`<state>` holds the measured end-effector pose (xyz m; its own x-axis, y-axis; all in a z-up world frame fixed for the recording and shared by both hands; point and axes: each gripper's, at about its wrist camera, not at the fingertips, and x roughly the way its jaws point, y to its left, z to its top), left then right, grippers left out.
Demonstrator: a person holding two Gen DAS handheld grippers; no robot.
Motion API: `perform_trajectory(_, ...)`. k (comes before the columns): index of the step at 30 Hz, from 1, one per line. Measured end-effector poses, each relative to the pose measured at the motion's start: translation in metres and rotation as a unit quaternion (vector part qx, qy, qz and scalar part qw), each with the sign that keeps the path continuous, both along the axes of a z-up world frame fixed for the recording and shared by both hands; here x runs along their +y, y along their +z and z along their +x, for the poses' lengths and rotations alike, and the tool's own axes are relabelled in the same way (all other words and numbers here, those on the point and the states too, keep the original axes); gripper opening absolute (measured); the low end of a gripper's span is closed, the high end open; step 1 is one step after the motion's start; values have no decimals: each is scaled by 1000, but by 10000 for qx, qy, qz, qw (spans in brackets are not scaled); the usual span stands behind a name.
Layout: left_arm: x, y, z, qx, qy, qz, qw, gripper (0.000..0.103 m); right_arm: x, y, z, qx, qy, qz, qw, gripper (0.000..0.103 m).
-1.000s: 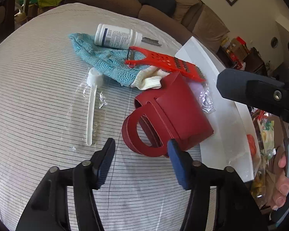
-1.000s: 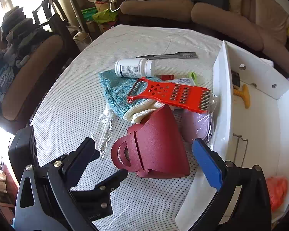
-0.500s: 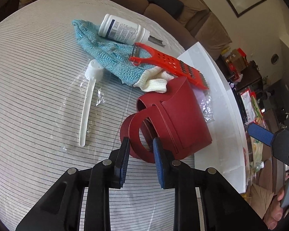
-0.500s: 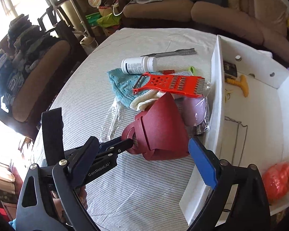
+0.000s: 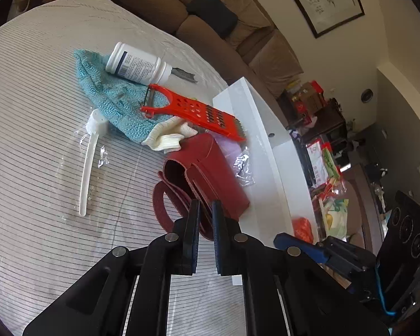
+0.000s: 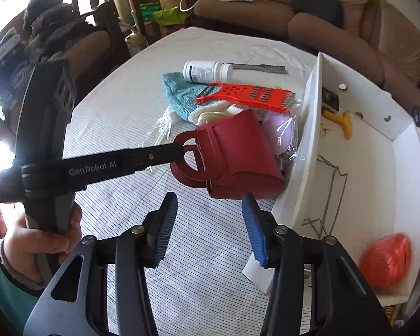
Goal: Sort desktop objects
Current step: 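Grasp the red handbag's side with the right gripper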
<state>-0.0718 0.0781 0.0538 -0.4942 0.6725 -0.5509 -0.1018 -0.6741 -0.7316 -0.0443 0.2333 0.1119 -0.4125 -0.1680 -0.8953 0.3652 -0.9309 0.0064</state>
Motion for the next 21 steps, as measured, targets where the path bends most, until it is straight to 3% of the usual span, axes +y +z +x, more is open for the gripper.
perform_trajectory(5, -3, -1, 0, -33, -19, 63, 10000, 6, -19, -13, 0, 385, 244, 626, 9970, 37)
perform_trajectory(11, -6, -4, -2, -69, -20, 114, 9999, 6, -28, -32, -24, 229, 220, 939, 9951, 36)
perform_trajectory(15, -5, -5, -2, -67, -46, 98, 9999, 7, -27, -39, -37, 135, 53, 778, 9969, 35)
perform_trajectory(17, -9, -4, -2, -90, 68, 43, 9999, 13, -30, -38, -39, 156, 84, 758, 9970, 30)
perform_trajectory(19, -17, -2, -1, -83, 240, -6, 9997, 35, -35, -36, -38, 178, 152, 769, 9968, 20)
perform_trajectory(21, -28, -1, 1, -90, 467, -73, 9988, 39, -35, -31, -37, 254, 148, 745, 9968, 14)
